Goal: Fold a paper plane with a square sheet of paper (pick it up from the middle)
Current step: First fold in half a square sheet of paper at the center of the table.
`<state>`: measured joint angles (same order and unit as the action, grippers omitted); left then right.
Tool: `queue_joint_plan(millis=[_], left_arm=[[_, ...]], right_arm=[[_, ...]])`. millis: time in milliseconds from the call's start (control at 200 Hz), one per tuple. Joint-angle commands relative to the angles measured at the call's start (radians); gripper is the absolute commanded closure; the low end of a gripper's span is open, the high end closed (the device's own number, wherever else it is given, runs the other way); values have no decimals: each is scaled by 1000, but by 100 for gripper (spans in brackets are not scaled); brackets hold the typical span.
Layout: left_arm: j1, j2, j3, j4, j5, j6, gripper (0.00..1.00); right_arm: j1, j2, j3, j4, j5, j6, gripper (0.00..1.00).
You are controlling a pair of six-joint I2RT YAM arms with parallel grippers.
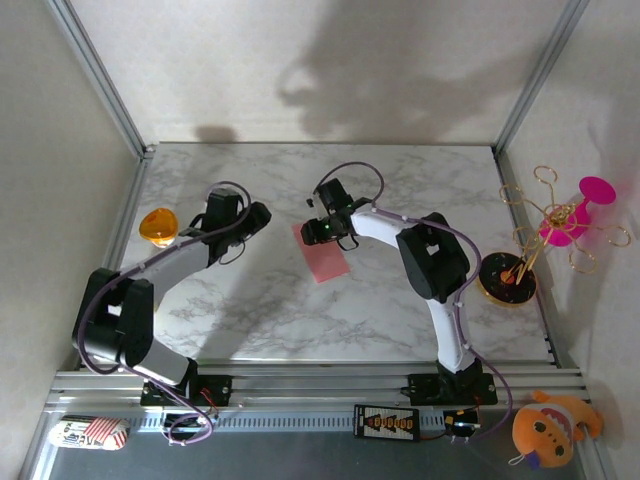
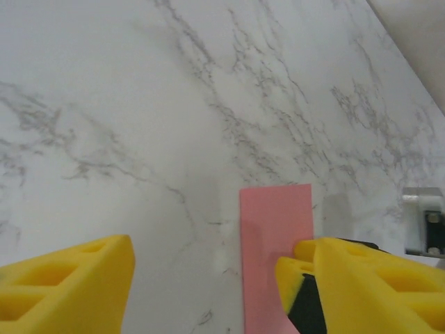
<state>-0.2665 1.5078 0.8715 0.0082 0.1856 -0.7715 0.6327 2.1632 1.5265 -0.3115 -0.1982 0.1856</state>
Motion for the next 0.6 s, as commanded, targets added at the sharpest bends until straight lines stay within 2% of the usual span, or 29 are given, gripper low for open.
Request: queue_joint_plan(millis=[0, 175, 250, 351, 466, 596], left_arm=[[-1, -51, -26, 42, -4, 12, 26], [-5, -61, -54, 74, 16, 19, 18], [-7, -57, -61, 81, 26, 11, 15], [-17, -48, -78, 104, 48, -3, 9], [-37, -23, -86, 133, 79, -22, 7], [-66, 16, -76, 170, 131, -43, 6]], right_arm=[[5, 30, 30, -63, 25, -90, 50], [22, 68, 10, -47, 148, 18, 51], [28, 67, -6, -51, 240, 145, 51], [26, 48, -36, -98, 321, 406, 56], [24, 3, -83, -46, 249, 553, 61], [15, -78, -99, 38, 151, 515, 59]])
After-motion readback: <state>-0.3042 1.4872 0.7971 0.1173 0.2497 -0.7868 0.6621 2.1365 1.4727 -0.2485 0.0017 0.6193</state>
